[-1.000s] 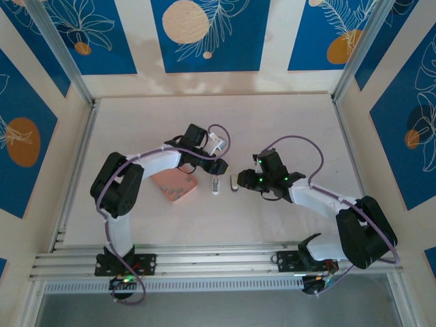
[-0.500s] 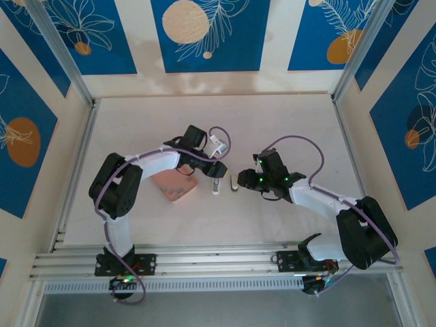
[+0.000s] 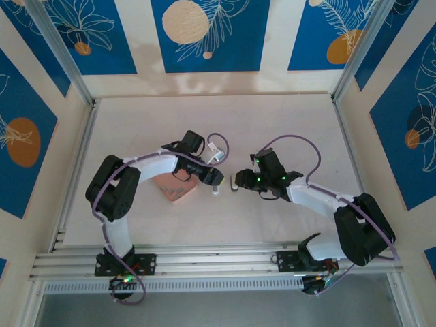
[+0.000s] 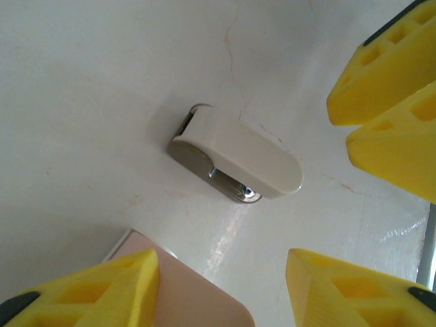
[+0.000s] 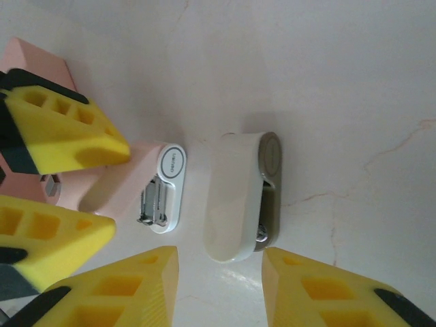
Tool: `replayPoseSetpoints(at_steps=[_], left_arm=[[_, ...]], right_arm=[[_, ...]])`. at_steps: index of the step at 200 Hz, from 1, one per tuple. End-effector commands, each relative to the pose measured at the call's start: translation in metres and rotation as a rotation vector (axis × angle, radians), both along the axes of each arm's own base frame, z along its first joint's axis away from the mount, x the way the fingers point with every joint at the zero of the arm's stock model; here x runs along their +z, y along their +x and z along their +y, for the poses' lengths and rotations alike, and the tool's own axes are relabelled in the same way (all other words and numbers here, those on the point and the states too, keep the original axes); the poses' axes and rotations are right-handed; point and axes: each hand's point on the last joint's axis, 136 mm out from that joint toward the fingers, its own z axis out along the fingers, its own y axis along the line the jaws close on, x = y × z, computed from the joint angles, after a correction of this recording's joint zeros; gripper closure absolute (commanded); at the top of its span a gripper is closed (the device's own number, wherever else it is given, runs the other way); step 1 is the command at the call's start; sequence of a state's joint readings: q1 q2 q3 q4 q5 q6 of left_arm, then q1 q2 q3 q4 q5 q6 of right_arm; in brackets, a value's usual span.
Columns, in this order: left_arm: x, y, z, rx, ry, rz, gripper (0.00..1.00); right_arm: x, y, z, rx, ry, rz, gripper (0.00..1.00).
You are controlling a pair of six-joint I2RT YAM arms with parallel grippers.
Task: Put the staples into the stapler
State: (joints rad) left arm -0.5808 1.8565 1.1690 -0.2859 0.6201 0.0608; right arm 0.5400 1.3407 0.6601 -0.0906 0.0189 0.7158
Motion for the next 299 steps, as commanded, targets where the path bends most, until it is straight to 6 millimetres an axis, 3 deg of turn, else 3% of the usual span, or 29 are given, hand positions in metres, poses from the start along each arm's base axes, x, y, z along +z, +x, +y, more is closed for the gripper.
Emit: replayPoseSetpoints(at_steps=[1,55,90,125,195,235,299], left_arm=[[0.012,-0.015,0.001,-0.039,-0.022,0.008,0.48],[0.021,-0.018,0.003,-0.008,-0.030,-0.011,0.48],[0.035,-0.009,0.012,0.086,-0.041,-0.082,0.47],[0.040,0.000,0.032,0.208,-0.017,-0.144,0.46],[0.036,0.013,0.086,0.442,0.089,-0.205,0.45],[0.037,0.017,0.104,0.531,0.097,-0.219,0.44],[0.037,0.017,0.107,0.546,0.084,-0.211,0.44]], right_arm=[[0.013,0.006,0.012,0.025,0.026,-0.025,0.62],[0.022,0.006,0.026,0.058,0.024,-0.046,0.62],[0.025,0.005,0.044,0.100,0.022,-0.046,0.62],[0.022,0.009,0.065,0.153,0.007,-0.034,0.62],[0.000,0.004,0.083,0.194,-0.007,0.030,0.66],[-0.015,-0.003,0.086,0.210,-0.030,0.073,0.67],[-0.042,-0.016,0.069,0.217,-0.175,0.168,0.69]])
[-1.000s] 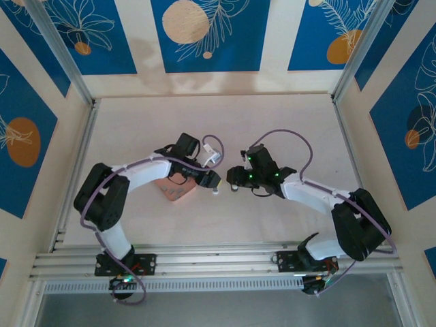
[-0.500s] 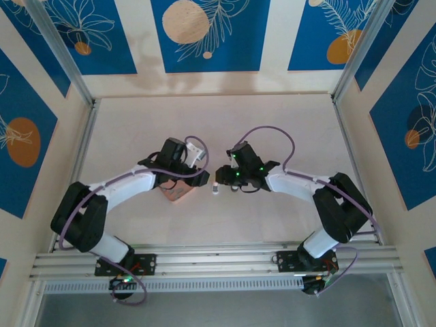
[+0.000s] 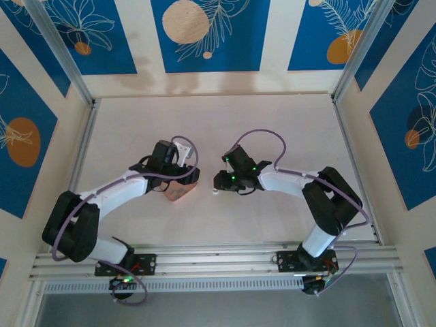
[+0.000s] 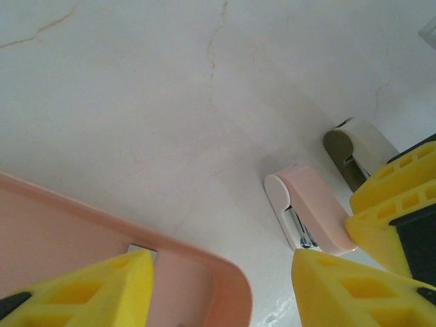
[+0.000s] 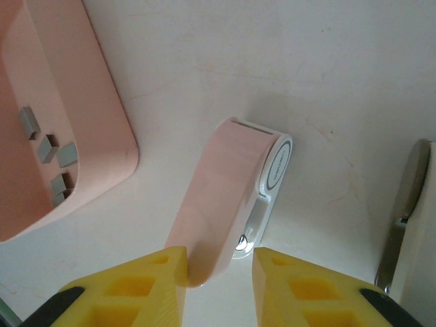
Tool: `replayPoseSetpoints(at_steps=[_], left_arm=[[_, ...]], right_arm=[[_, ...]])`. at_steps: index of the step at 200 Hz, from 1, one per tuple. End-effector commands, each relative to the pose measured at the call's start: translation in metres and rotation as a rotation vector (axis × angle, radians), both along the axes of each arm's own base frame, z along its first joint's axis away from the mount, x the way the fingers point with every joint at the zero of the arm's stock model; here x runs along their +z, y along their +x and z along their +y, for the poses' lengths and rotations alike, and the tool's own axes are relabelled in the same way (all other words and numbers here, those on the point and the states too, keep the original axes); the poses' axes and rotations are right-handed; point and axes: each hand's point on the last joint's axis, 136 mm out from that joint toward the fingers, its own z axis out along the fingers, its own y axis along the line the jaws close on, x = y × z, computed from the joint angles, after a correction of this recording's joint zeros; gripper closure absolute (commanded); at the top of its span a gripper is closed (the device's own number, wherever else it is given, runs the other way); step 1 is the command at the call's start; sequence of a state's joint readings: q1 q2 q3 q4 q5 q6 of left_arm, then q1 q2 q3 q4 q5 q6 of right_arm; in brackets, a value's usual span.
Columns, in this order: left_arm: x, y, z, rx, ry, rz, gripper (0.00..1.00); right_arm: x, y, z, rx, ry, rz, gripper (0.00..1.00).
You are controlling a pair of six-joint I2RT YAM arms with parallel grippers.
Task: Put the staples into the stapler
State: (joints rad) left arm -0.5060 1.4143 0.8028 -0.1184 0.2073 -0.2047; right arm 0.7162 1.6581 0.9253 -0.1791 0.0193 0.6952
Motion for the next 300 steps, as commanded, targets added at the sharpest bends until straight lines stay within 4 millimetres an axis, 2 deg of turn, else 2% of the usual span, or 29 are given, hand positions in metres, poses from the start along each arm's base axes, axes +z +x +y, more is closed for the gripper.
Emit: replayPoseSetpoints(at_steps=[1,28,91,128,153,196,218,248,300], left_arm=[[0.004,0.003,0.006,0.032,-0.014,-0.013,0.44],[0.003,0.003,0.006,0.033,-0.016,-0.011,0.44],[0.002,0.002,0.008,0.035,-0.008,-0.011,0.44],[0.000,0.001,0.009,0.035,-0.007,-0.010,0.44],[0.003,0.001,0.009,0.041,-0.009,-0.017,0.44],[0.013,0.003,0.014,0.071,-0.014,-0.053,0.44],[0.017,0.003,0.017,0.087,-0.021,-0.073,0.44],[0.020,0.002,0.019,0.099,-0.023,-0.083,0.43],[0.023,0.001,0.023,0.112,-0.022,-0.098,0.43]], right_arm=[[-0.016,-0.013,-0.009,0.028,-0.091,0.058,0.69],[-0.023,-0.017,-0.010,0.038,-0.128,0.083,0.69],[-0.054,-0.032,-0.038,0.010,-0.323,0.198,0.73],[-0.064,-0.038,-0.048,-0.005,-0.368,0.233,0.75],[-0.049,-0.028,-0.041,0.006,-0.345,0.182,0.74],[0.005,-0.002,-0.022,0.031,-0.287,0.044,0.62],[0.022,0.003,-0.019,0.024,-0.288,0.024,0.56],[0.030,0.004,-0.015,0.018,-0.322,0.016,0.50],[0.020,0.003,0.000,0.034,-0.368,0.077,0.45]])
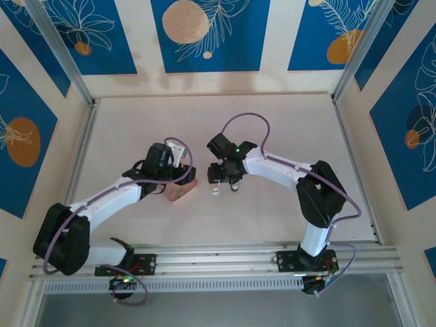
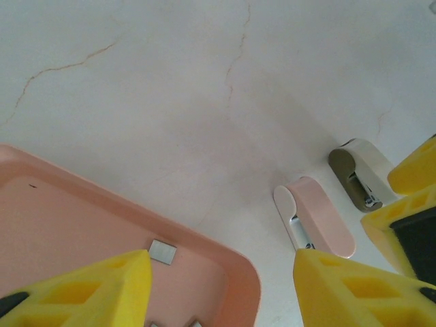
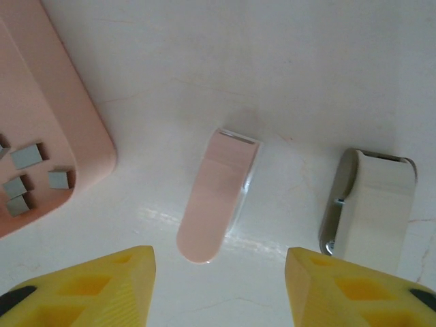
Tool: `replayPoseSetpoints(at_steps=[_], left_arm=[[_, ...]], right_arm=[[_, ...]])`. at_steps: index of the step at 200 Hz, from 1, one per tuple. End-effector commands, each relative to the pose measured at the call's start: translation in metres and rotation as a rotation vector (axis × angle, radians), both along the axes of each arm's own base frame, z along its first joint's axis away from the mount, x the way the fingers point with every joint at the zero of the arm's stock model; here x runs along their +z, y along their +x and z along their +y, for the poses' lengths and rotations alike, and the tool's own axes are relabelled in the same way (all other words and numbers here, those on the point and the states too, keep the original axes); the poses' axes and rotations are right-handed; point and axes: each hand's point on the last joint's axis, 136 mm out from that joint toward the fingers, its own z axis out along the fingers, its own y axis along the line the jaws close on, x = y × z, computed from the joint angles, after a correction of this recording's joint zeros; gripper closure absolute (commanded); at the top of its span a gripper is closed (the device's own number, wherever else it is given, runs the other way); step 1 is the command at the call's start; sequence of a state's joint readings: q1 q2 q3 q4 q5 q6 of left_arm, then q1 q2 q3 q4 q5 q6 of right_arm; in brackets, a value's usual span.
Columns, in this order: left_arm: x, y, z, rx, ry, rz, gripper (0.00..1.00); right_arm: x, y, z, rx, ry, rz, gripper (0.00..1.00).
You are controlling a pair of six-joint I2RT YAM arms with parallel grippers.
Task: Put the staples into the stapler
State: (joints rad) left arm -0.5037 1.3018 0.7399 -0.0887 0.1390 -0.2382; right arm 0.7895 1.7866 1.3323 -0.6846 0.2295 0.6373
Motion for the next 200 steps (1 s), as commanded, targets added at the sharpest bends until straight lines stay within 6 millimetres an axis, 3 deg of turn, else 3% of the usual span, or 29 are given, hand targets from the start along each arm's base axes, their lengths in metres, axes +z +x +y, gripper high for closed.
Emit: replayPoseSetpoints(at_steps=[1,60,114,200], left_arm=[[0.005,0.003,0.008,0.038,-0.009,-0.024,0.43],[0.005,0.001,0.011,0.042,0.000,-0.031,0.43],[0.005,0.000,0.012,0.046,0.002,-0.031,0.43],[0.010,-0.002,0.019,0.066,0.009,-0.056,0.43]], right_arm=[[-0.012,-0.007,-0.001,-0.006,-0.064,0.064,0.45],[-0.030,-0.013,0.011,-0.004,-0.070,0.142,0.47],[-0.043,-0.018,0.015,-0.020,-0.062,0.186,0.57],[-0.029,-0.016,0.000,-0.067,-0.098,0.109,0.75]])
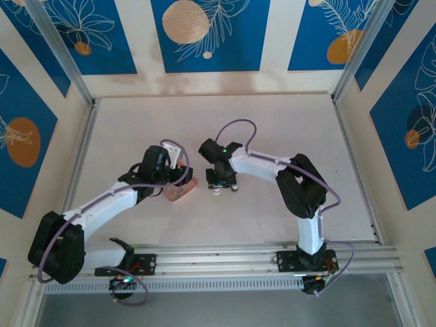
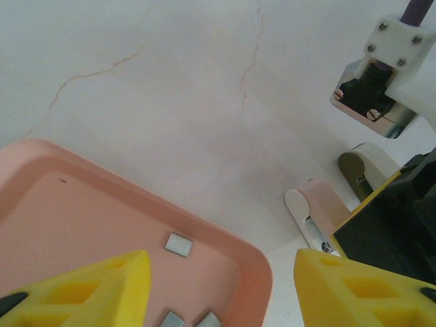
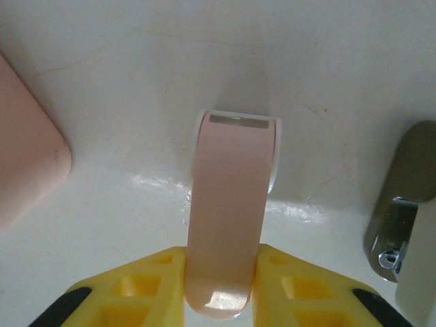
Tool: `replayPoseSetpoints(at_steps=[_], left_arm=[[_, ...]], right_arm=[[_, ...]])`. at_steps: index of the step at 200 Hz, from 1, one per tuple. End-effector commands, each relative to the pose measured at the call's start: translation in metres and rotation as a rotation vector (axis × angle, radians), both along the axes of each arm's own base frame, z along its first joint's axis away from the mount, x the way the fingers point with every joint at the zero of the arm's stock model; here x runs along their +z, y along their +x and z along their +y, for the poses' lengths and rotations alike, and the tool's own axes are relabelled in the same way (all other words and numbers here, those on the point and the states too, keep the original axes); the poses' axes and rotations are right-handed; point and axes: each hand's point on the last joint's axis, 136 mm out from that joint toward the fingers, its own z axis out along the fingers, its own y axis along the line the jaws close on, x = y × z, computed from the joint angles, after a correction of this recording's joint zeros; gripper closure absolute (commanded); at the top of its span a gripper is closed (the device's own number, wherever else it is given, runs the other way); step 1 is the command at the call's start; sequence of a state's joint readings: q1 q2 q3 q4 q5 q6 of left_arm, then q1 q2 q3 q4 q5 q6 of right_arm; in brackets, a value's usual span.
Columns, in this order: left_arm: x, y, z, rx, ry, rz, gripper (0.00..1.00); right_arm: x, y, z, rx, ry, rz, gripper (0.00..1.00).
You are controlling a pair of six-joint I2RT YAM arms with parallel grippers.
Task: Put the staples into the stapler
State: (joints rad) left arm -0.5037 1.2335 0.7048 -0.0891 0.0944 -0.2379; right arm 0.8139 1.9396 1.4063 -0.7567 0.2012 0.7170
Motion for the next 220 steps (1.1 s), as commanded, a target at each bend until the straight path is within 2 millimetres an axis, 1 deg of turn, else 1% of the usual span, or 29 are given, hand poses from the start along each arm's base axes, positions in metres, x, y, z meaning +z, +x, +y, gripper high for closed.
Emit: replayPoseSetpoints(at_steps=[1,30,54,110,129,158,184,205,220], left_arm=[[0.002,0.002,0.008,0.033,-0.001,-0.012,0.43],[0.000,0.001,0.008,0.040,-0.008,-0.002,0.43],[-0.002,0.000,0.008,0.048,-0.018,0.012,0.43],[-0.006,-0.001,0.011,0.077,-0.035,0.036,0.42],[-0.007,0.000,0.012,0.085,-0.045,0.043,0.41],[-0.008,0.001,0.015,0.113,-0.068,0.064,0.39],[-0.006,0.001,0.024,0.171,-0.110,0.097,0.38],[-0.004,-0.002,0.039,0.253,-0.151,0.129,0.35],[-0.005,-0.007,0.055,0.329,-0.164,0.155,0.31]], right_arm=[[0.013,-0.004,-0.009,-0.019,-0.024,-0.036,0.75],[0.016,-0.003,-0.023,-0.045,-0.050,-0.067,0.75],[0.012,-0.004,-0.029,-0.056,-0.065,-0.060,0.75],[0.002,-0.002,-0.031,-0.058,-0.062,-0.054,0.74],[0.002,-0.001,-0.033,-0.061,-0.066,-0.058,0.70],[0.015,0.002,-0.035,-0.057,-0.058,-0.095,0.58],[0.037,0.008,-0.033,-0.050,-0.021,-0.170,0.55],[0.056,0.013,-0.032,-0.056,0.051,-0.249,0.52],[0.069,0.017,-0.032,-0.059,0.107,-0.307,0.51]])
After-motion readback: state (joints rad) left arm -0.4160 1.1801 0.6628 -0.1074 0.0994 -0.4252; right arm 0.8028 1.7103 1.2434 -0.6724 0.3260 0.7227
